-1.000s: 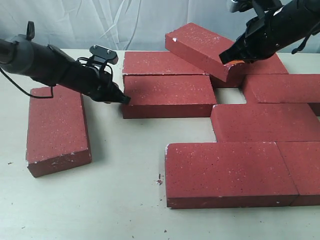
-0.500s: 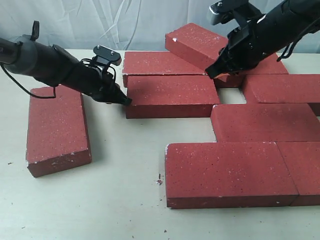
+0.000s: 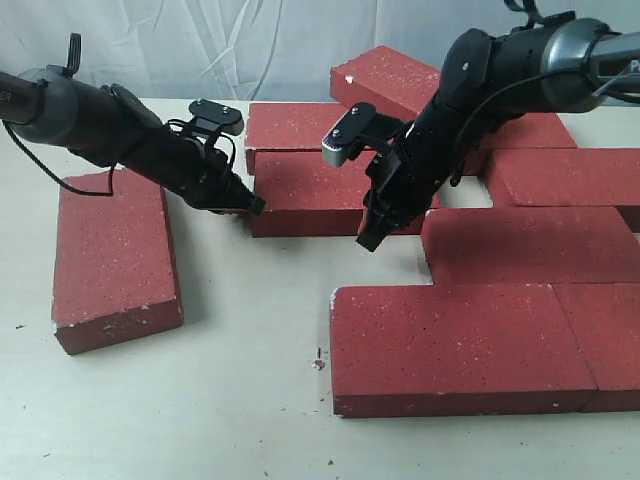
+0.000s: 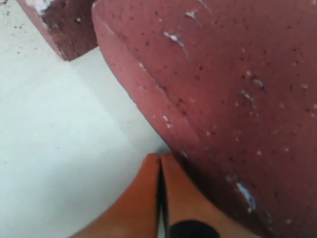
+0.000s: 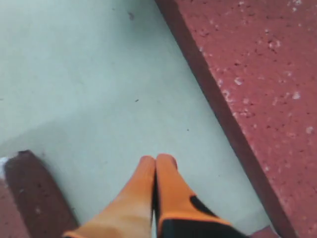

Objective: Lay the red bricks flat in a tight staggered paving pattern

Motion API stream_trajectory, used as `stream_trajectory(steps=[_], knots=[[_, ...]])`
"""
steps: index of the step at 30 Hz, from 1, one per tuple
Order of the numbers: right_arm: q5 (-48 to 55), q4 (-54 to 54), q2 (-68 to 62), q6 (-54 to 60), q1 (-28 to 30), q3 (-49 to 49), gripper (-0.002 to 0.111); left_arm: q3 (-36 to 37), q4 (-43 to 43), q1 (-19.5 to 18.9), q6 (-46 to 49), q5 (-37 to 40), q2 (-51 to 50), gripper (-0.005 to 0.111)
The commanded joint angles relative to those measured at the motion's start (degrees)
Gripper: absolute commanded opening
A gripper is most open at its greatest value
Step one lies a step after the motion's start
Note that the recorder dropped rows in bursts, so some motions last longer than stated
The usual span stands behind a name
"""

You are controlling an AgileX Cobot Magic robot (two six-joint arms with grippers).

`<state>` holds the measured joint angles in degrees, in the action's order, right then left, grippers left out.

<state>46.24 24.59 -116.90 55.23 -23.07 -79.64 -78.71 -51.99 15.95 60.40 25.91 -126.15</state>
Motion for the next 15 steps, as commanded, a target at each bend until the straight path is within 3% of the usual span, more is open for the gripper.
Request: stream_trajectory(steps=[1, 15], knots=[[-5.48, -1.2, -2.56, 0.27, -0.06, -1.23, -0.001, -0.71, -1.38, 0.68, 0.14, -0.93, -0.62, 0.0], [-11.14, -7.11, -3.33, -6.15, -0.06, -1.23, -0.001, -3.45, -2.42, 3.58, 0.14, -3.57, -3.43, 0.0]])
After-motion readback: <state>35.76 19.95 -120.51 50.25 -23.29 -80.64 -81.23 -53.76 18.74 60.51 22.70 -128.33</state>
